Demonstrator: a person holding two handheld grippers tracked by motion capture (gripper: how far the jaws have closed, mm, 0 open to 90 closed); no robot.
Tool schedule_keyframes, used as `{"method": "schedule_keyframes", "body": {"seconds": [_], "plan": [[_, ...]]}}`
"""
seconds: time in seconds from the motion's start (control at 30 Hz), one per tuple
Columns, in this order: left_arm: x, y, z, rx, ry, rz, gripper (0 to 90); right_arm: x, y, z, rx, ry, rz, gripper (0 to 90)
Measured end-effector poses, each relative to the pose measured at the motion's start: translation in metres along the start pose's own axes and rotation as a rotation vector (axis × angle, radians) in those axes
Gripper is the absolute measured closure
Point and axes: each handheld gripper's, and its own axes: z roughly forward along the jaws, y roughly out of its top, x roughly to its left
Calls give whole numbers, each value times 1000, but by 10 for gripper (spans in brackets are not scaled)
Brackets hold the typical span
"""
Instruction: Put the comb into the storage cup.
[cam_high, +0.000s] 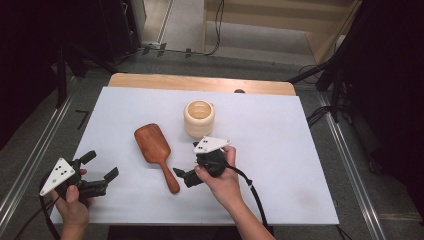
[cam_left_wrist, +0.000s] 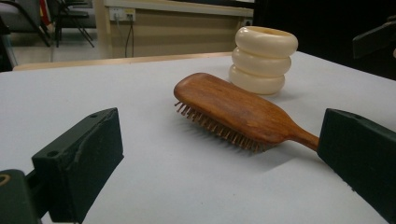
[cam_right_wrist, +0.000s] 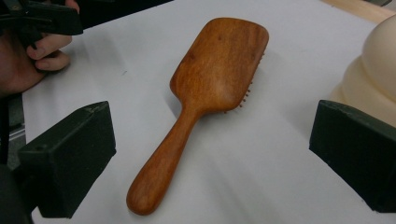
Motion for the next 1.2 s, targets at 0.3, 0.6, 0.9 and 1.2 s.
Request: {"method": "schedule_keyframes", "body": {"seconds": [0.3,0.6,0.9,1.2], "plan": [[0,0,0,0,-1,-2,3,-1,0,24,54,19,59,112],[0,0,1,4,-1,0,3,-1,-3,45,131,-5,91,213],[0,0,1,5,-3,0,3,2,-4,60,180,-1,115,335],[1,0,1,5,-5,-1,3,16,-6,63,183,119,26,880]]}}
